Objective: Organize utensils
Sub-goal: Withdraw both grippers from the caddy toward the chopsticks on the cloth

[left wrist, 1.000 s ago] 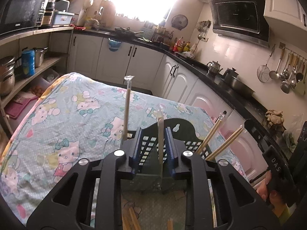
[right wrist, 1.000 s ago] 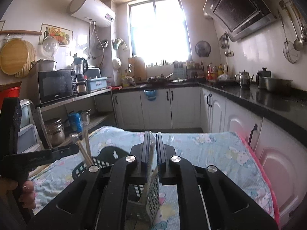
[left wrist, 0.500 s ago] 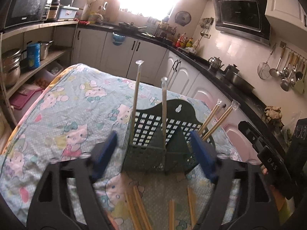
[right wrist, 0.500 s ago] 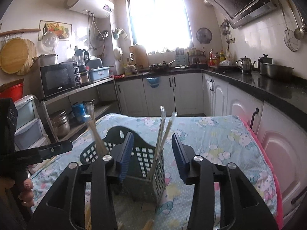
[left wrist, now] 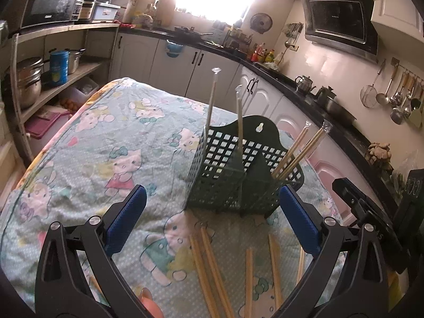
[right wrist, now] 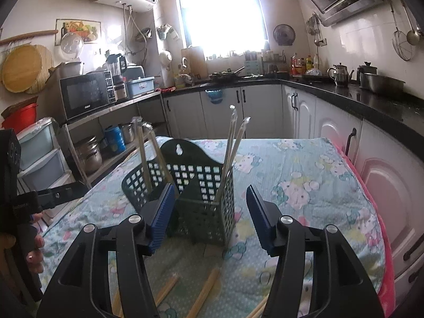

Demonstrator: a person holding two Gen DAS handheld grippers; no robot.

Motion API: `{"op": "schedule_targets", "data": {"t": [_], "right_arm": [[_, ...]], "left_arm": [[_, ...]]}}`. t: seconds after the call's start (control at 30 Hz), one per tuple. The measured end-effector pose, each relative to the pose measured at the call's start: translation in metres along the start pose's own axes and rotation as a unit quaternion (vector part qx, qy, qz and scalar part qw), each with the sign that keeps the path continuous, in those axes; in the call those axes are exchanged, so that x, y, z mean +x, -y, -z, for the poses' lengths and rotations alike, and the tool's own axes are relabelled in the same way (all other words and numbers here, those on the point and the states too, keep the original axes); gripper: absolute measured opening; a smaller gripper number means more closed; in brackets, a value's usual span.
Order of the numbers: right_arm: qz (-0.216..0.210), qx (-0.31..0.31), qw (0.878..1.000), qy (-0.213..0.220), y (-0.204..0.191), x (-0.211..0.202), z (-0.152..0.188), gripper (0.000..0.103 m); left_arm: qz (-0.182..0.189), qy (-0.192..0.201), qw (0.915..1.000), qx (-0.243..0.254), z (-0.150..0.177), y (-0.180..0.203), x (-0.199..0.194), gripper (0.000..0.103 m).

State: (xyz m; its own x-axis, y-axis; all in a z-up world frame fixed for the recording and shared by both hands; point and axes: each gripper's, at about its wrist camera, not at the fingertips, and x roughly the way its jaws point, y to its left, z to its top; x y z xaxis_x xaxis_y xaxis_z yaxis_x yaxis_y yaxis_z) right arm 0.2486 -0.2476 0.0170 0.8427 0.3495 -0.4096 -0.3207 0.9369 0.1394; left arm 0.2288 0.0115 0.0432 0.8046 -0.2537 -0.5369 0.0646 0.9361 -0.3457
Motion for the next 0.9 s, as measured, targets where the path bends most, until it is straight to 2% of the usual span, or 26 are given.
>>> {"op": "schedule_targets", "data": {"t": [0.43,0.9], "right_arm": [[-0.023,-0.023,0.999,-0.031,-0.025,-0.009,0.024,0.054],[-0.055,-0.037,0.996,-0.066,-0.052,0.004,0.039,0.054]], "left_arm": [[-0.019,-0.005,0.9996,-0.020,0.028,-0.025,-0.028,0.092],[-0.046,-0.020,0.9976,-0.047,0.058,-0.059,-0.047,0.092]]}}
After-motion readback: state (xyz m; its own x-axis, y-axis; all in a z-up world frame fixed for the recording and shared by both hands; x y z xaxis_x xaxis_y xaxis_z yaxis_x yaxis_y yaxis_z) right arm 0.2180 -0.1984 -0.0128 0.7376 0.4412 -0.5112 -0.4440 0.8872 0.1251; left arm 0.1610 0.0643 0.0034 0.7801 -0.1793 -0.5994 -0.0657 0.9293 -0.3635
